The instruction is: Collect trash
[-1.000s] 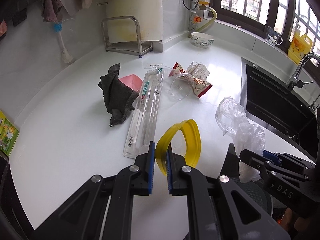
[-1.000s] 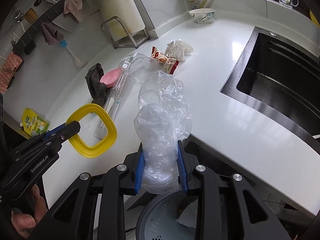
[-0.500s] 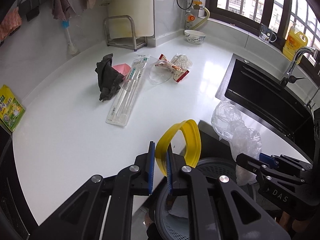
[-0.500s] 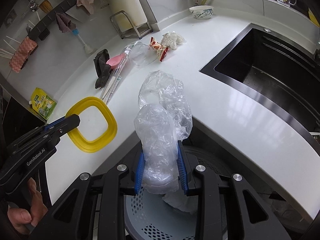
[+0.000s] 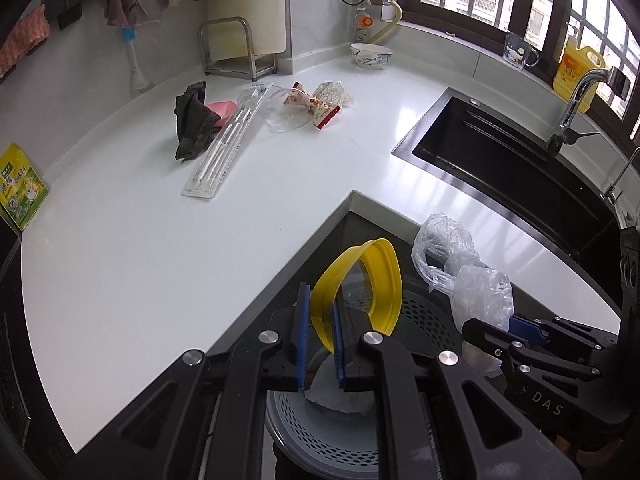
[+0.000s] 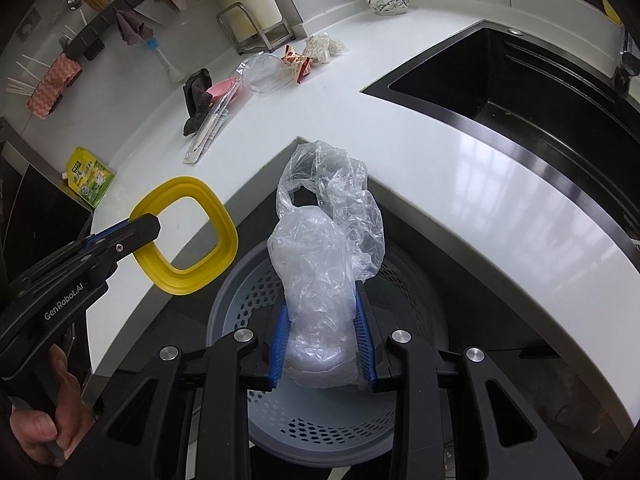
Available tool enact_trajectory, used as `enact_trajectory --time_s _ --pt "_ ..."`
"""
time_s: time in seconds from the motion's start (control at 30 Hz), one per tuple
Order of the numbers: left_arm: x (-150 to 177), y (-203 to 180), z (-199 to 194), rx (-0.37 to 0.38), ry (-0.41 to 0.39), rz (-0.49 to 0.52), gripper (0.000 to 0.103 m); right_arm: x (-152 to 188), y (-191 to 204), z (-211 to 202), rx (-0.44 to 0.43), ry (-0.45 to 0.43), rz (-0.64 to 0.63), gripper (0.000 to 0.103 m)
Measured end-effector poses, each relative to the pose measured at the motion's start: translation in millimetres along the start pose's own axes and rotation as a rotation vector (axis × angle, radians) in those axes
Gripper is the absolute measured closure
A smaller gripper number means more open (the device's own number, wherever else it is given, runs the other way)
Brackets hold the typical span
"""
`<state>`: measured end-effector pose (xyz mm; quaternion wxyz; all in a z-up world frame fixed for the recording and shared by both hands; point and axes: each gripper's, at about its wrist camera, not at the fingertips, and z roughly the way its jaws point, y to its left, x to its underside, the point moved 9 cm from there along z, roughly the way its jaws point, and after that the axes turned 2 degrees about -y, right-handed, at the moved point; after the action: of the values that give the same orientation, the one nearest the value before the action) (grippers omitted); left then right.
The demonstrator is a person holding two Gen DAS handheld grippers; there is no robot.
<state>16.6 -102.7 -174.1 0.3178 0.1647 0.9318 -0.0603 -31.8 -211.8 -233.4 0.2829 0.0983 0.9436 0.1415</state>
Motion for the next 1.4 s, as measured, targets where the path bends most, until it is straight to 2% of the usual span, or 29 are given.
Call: enact_trajectory --time_s 0.8,1.4 --pt "69.1 -7.7 32.3 -0.038 0.077 -0.020 0.092 62.1 -21.0 29.4 -0.002 0.112 -0.025 0.074" --pt "102.7 -4.1 78.3 -0.047 0.198 -0.034 0.092 79.2 -27.9 71.4 -0.014 0.191 0.003 0.074"
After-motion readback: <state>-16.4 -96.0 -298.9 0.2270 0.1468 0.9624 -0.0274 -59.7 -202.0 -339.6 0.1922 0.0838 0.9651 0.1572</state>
